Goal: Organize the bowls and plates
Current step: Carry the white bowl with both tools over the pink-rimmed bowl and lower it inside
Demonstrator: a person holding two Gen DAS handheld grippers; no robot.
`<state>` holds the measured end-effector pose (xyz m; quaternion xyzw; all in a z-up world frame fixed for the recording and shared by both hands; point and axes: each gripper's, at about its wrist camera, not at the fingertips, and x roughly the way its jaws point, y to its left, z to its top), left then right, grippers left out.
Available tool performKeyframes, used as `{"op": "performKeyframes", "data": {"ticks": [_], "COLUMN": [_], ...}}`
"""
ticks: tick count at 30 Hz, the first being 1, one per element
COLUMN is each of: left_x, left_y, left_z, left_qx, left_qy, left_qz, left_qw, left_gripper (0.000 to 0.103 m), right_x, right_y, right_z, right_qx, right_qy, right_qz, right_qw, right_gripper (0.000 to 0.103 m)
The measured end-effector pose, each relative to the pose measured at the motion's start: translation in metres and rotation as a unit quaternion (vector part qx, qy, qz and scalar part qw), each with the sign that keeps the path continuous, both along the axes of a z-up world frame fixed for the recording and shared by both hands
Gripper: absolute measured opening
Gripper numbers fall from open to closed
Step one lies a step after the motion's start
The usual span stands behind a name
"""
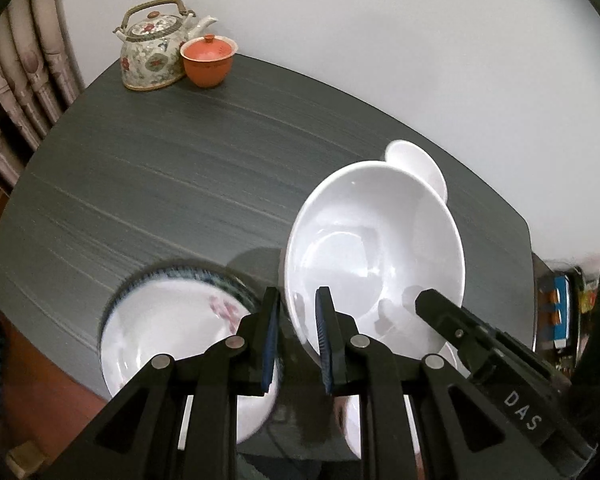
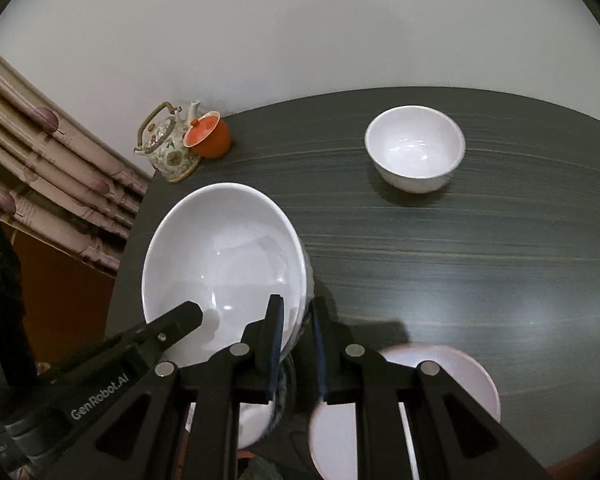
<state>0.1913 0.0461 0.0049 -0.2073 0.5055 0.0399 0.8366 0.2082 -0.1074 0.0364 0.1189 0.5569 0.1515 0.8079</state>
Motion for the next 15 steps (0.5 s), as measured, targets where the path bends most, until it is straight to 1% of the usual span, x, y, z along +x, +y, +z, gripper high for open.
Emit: {"op": "performKeyframes", "data": {"ticks": [4,9,15], "left_x": [-0.021,-0.03,-0.031], "left_y": [-0.026,-0.05,-0.077], "left_z": [0.003,-0.002,-0.019], "left_qx": [0.003,0.003,0.006], "left_qy": [-0.006,-0.006,0.013], "left_qz": [-0.015,-0.035,-0.059], "left_qw": [0.9999,0.9994,0.9982], "left_gripper": [0.015,0.015,0.015], "right_x": [-0.026,-0.051,-0.07], "right_y": [-0.019,-0.045,-0.07], "right_z": [0.005,0.006,-0.01], "right_qx": [-0.011,-0.016,-0.024], "right_qy": [-0.01,-0.016,-0.01], "right_qz": [-0.01,-0.028,-0.049], "right_qw": [1.0,0.999,0.998], "right_gripper": [0.015,0.015,0.015]}}
